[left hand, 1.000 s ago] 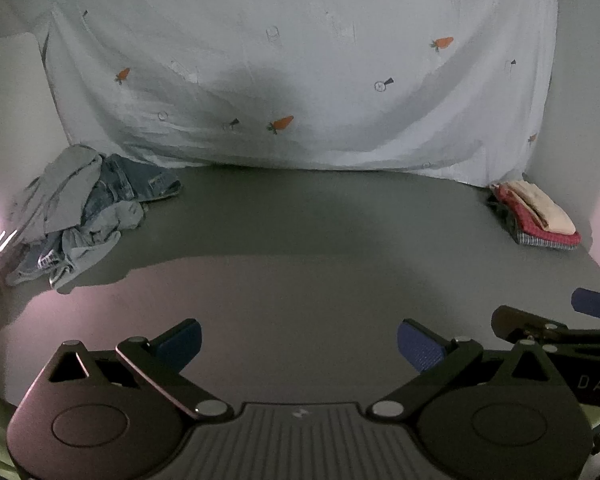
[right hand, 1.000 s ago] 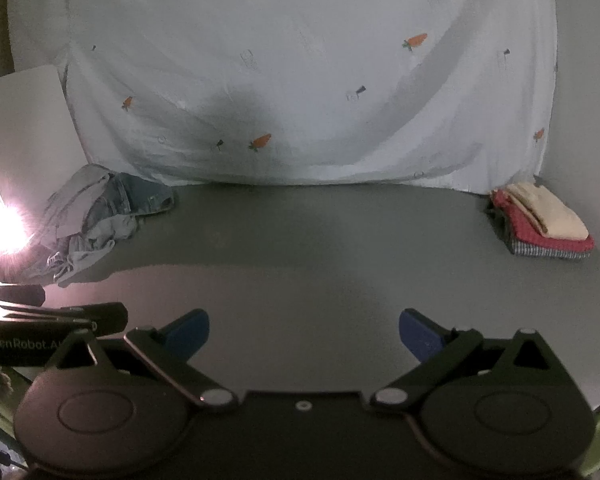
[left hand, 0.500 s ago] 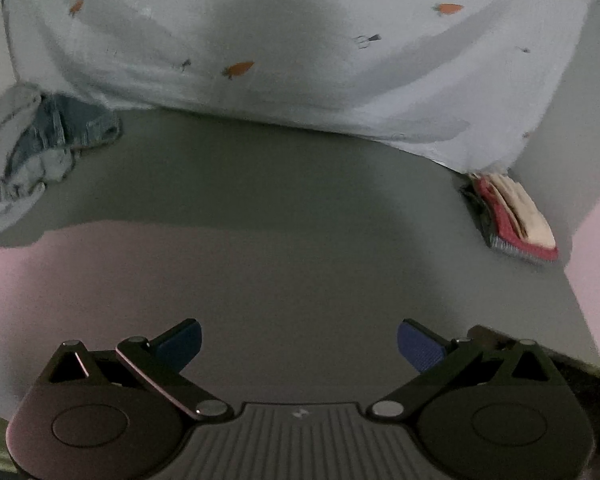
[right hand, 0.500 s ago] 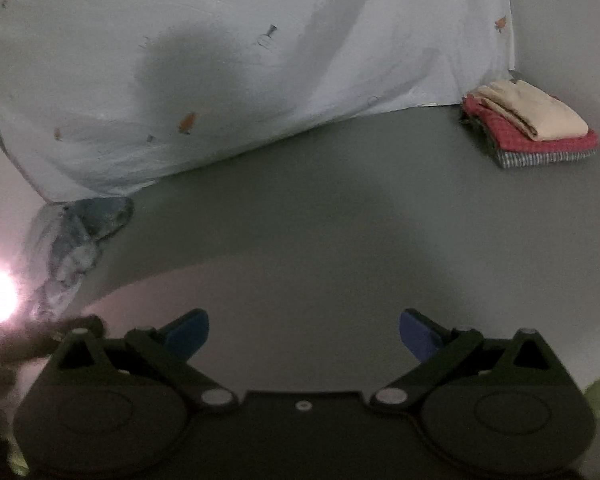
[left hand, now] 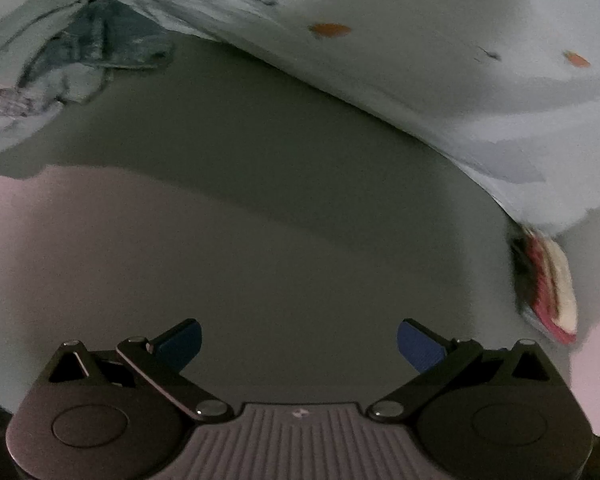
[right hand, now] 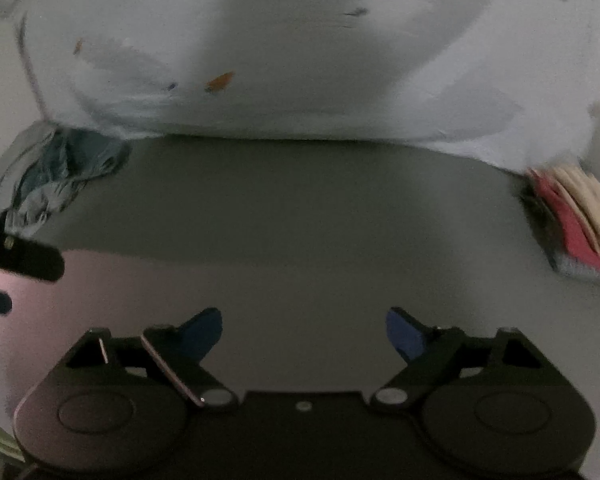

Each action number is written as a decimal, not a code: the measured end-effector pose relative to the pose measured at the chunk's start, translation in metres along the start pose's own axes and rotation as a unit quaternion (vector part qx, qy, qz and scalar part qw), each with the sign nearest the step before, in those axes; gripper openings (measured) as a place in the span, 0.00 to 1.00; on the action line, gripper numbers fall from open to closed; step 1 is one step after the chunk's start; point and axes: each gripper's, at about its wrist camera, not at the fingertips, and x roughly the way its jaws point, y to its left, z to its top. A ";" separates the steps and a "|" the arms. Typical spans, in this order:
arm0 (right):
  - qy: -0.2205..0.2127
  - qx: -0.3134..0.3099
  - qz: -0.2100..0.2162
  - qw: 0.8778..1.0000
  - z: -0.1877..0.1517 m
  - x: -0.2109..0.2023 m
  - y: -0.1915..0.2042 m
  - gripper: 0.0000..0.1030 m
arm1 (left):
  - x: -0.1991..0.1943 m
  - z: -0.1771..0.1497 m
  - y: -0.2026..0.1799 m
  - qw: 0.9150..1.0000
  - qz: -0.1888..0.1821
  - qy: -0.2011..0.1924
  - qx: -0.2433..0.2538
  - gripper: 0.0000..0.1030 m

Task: Fold clothes
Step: 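Reach both tools into the clothes heap and grasp the grey hoodie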

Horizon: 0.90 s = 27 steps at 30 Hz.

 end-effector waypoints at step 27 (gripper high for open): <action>-0.009 -0.088 0.247 0.965 0.277 0.308 0.455 0.39 | 0.098 0.401 0.442 0.950 0.228 -0.204 0.063 0.89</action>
